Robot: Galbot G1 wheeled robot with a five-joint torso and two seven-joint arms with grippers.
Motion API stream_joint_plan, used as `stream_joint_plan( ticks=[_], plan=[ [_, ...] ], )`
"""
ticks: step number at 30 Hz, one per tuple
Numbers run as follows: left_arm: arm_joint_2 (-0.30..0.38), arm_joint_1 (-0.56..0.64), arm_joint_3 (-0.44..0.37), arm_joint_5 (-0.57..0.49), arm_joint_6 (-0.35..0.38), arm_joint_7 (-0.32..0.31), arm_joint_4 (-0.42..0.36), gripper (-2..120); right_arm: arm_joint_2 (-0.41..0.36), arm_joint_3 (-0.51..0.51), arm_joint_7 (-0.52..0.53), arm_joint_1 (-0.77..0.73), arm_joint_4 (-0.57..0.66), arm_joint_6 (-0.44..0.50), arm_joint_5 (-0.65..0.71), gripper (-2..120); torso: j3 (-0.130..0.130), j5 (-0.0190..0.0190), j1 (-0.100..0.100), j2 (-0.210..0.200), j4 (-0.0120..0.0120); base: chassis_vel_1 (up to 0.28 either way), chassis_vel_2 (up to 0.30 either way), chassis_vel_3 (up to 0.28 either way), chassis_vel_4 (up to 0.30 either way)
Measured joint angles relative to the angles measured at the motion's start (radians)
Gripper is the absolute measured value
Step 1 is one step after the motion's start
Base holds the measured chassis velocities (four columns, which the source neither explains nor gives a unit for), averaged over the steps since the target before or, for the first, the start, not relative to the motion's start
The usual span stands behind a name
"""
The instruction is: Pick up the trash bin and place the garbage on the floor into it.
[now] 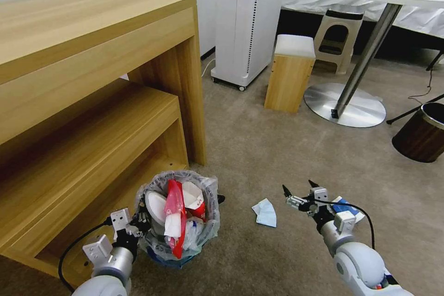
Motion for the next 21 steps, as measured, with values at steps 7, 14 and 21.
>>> stream_joint_plan(
  ticks=[7,14,21],
  plan=[
    [-0.005,0.0,-0.001,0.003,0.0,0.0,0.0,1,-0.021,-0.049,0.028,0.017,0.0,-0.075,0.012,100,0.0,0.0,0.0,0.0,0.0,0.0,0.0,0.0,0.0],
    [-0.015,-0.003,-0.002,0.01,0.0,0.001,0.004,1,-0.037,-0.103,0.062,0.034,-0.009,-0.195,0.023,100,0.0,0.0001,0.0,0.0,0.0,0.0,0.0,0.0,0.0],
    [-0.027,-0.011,0.001,0.02,-0.002,0.001,0.019,1,-0.038,-0.153,0.068,0.043,-0.017,-0.299,0.031,100,0.0,0.0,0.0,0.0,0.0,0.0,0.0,0.0,0.0]
  ],
)
